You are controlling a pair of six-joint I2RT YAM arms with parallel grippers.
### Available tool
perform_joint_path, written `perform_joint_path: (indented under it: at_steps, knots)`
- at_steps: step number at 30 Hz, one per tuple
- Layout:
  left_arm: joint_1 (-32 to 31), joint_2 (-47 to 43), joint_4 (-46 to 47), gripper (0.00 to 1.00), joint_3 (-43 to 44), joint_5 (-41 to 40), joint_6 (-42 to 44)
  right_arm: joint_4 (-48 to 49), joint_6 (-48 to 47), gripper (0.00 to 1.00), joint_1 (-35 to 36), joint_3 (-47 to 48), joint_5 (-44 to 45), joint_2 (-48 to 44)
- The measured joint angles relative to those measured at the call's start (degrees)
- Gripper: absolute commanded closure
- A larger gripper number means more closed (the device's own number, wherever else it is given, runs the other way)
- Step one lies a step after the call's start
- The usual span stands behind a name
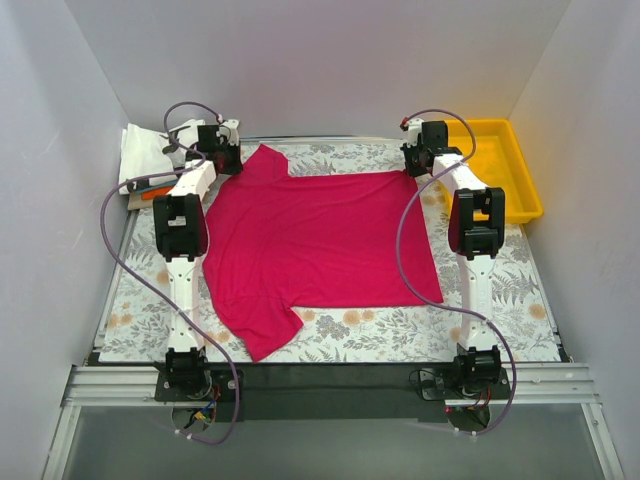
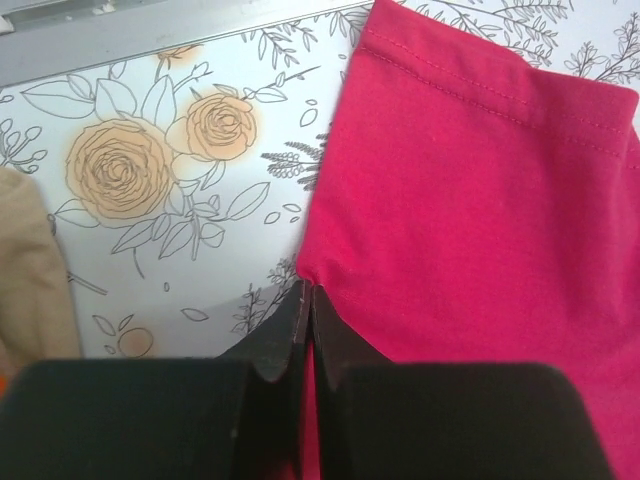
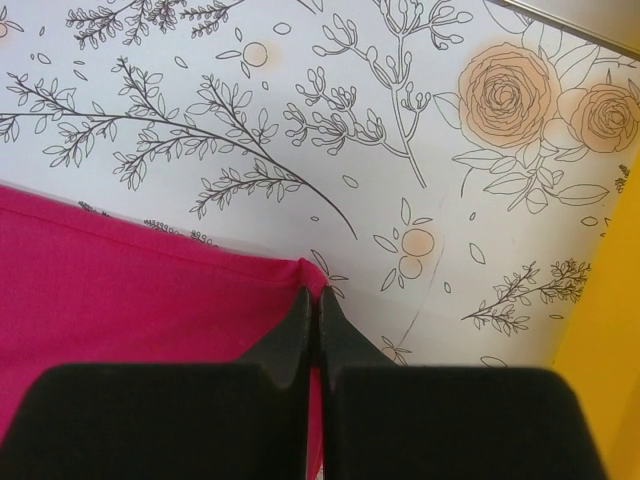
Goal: Fold and stack the t-shirts
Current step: Fold the tshirt
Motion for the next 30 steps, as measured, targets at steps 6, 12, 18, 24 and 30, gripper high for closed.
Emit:
perform_joint_path:
  at_steps: [6,12,18,24,30]
  knots:
    - [-0.55,0.28,-0.37,1.00,0.68,-0.33,-0.17,-0.04,-0.61,0.99,0.00,-0.31,0.04,-0.28]
    - [-0.11,-0.24,-0.59,1.00,0.42,2.05,-1.27,-1.44,-1.51,0.99,-0.20,-0.96,-0.13,-1.55]
    - [1.79,-5.49,0.09,1.00,-3.93,5.29,-1.53,-2.29,-2.93,0.99,-0.61,-2.64,-1.27,-6.10]
    - [3.78,-14.34,1.70,1.00,-11.10,8.79,-0.26,-2.49,-4.52,0.99,-0.74,-4.90,-2.82,-10.88]
    - [4.46,-20.72,3.43,1.00,-18.84,11.76,1.84,-3.06,-6.60,0.99,-0.92,-8.26,-3.69,-13.07]
